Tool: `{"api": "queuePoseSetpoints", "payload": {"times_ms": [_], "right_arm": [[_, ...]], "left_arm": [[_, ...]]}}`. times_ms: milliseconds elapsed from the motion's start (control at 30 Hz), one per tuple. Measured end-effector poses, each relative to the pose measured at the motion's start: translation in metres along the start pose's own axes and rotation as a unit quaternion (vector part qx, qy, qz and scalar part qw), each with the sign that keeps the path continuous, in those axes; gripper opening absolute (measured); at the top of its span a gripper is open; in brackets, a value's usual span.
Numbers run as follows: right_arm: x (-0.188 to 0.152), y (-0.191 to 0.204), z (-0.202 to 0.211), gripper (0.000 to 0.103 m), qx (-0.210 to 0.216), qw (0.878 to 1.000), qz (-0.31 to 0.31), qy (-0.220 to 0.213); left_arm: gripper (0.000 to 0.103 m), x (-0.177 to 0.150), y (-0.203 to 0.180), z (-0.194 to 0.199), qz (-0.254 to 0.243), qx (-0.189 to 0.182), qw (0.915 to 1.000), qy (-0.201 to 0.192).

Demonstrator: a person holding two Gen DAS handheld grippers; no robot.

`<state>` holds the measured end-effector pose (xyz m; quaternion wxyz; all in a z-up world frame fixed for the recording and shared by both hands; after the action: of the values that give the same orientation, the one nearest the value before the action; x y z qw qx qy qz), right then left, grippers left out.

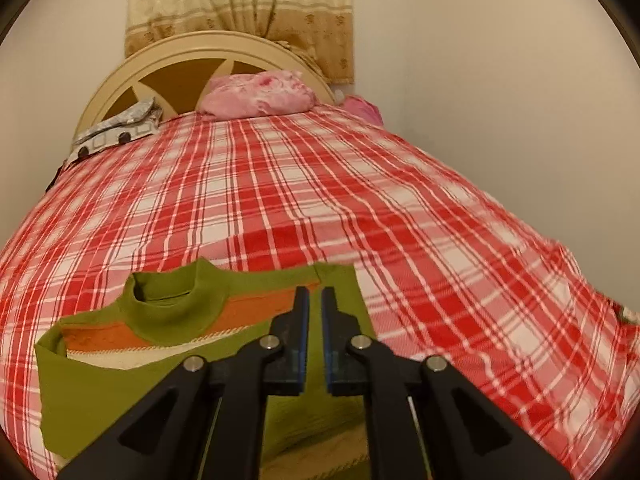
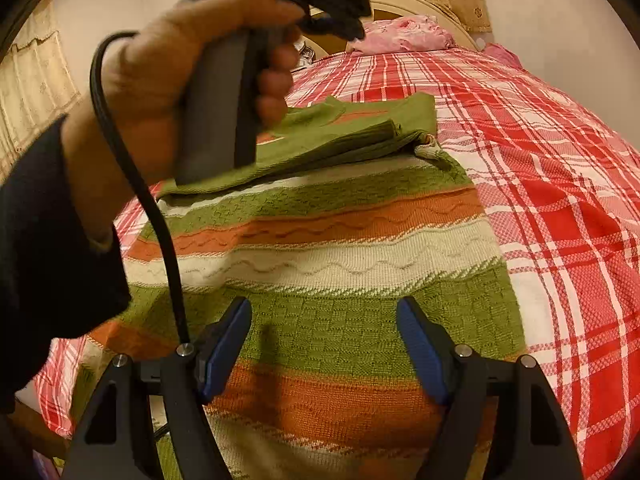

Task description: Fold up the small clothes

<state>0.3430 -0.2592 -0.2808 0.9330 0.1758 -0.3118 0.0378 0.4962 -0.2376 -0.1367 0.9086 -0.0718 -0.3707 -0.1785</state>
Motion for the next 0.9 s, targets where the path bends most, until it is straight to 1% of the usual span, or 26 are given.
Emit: {"api": "queuePoseSetpoints", "payload": {"times_ms": [67,100,133,200,267,333,400,467,567,600,667,733,800,833,900], "right_arm": [[0.000,-0.002,0.002,0.075,0.009,1.000,-0.007,-0.004],[0.000,-0.003,0.002,0.075,0.011,1.000,-0.009,-0.005],[0.000,-0.004,0.002,0.075,0.012,1.000,-0.009,-0.005],[-0.001,-0.003,0.001,0.075,0.009,1.000,-0.007,-0.003],[0.000,-0.003,0.001,0.075,0.005,1.000,-0.004,-0.001],[0.001,-0.002,0.002,0.075,0.003,1.000,-0.003,0.000],[0.002,-0.002,0.001,0.075,0.005,1.000,0.001,0.014],[0.009,-0.005,0.003,0.075,-0.001,1.000,-0.003,0.025],[0.038,-0.011,0.015,0.075,-0.006,1.000,-0.011,0.013],[0.051,-0.013,0.018,0.075,-0.015,1.000,-0.009,0.007],[0.078,-0.018,0.017,0.075,-0.019,1.000,-0.011,0.006],[0.099,-0.024,0.011,0.075,-0.023,1.000,-0.016,0.007],[0.123,-0.036,-0.003,0.075,-0.028,0.999,-0.030,0.013],[0.132,-0.042,-0.009,0.075,-0.029,0.999,-0.039,0.014],[0.149,-0.052,-0.023,0.075,-0.032,0.998,-0.050,0.016]], "left_arm": [[0.018,-0.006,0.014,0.008,-0.013,0.023,0.9997,-0.004],[0.030,-0.010,0.022,0.013,-0.013,0.029,0.9995,-0.005],[0.046,-0.014,0.031,0.018,-0.011,0.035,0.9993,-0.006],[0.062,-0.027,0.059,0.034,-0.002,0.063,0.9979,-0.015],[0.066,-0.042,0.083,0.048,0.005,0.084,0.9963,-0.020],[0.072,-0.064,0.108,0.060,0.013,0.107,0.9941,-0.017],[0.074,-0.091,0.134,0.070,0.027,0.131,0.9909,-0.011],[0.074,-0.111,0.152,0.075,0.042,0.141,0.9891,-0.004],[0.079,-0.141,0.186,0.078,0.078,0.161,0.9839,0.013],[0.080,-0.152,0.200,0.075,0.090,0.174,0.9804,0.025],[0.080,-0.168,0.221,0.068,0.110,0.192,0.9741,0.046],[0.080,-0.184,0.240,0.061,0.144,0.196,0.9679,0.062],[0.080,-0.195,0.251,0.054,0.163,0.198,0.9641,0.069],[0.080,-0.201,0.255,0.050,0.175,0.195,0.9623,0.075],[0.080,-0.210,0.261,0.047,0.201,0.174,0.9604,0.083]]}}
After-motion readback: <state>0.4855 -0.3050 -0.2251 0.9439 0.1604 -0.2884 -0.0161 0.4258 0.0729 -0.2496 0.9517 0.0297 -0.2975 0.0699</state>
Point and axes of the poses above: each gripper's, at about its wrist camera, not at the fingertips, and z roughly against the way its jaws point, y to its left, x to its top, the point moved 9 cm from there along -z, roughly the way its jaws point, and after that the axes turned 7 degrees about y, right-handed, at the moved point
